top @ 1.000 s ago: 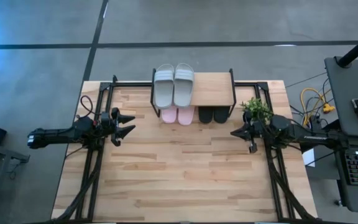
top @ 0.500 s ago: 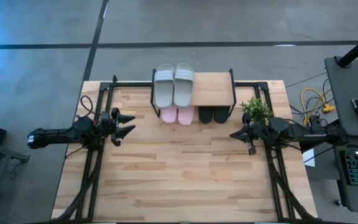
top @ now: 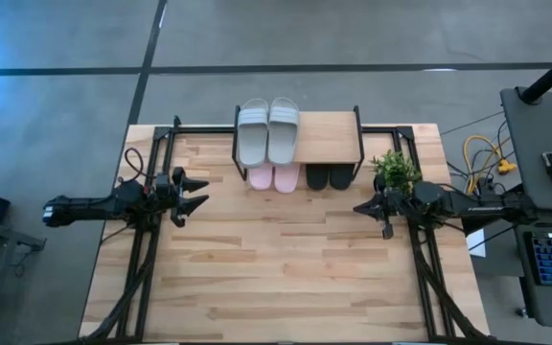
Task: Pick and place slides into the shelf
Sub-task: Return to Home Position
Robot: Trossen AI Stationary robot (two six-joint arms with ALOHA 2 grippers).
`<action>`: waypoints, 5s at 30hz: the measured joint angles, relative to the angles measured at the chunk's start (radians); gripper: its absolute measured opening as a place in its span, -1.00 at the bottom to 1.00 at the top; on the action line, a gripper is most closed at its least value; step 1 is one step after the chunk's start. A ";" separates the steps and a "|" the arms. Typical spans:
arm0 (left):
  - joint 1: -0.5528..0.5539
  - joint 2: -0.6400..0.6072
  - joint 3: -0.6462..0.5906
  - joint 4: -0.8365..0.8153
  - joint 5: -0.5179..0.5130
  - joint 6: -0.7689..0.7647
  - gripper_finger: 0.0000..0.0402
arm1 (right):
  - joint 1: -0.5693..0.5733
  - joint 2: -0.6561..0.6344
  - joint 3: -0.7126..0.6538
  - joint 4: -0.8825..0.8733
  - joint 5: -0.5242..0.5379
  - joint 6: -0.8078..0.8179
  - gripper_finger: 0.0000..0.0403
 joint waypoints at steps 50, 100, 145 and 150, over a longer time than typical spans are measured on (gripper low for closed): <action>0.001 0.022 0.000 0.015 0.266 0.372 0.10 | 0.000 0.002 0.000 0.001 -0.001 0.227 -0.96; 0.001 0.055 0.000 -0.074 0.331 0.608 0.10 | 0.000 0.002 0.000 0.110 0.035 0.096 -0.96; 0.001 0.207 0.000 -0.056 0.259 0.274 -0.94 | 0.000 0.002 0.000 0.110 0.035 0.096 -0.96; 0.002 0.195 0.000 0.008 0.117 0.241 -0.98 | 0.000 0.002 0.000 0.110 0.035 0.096 -0.96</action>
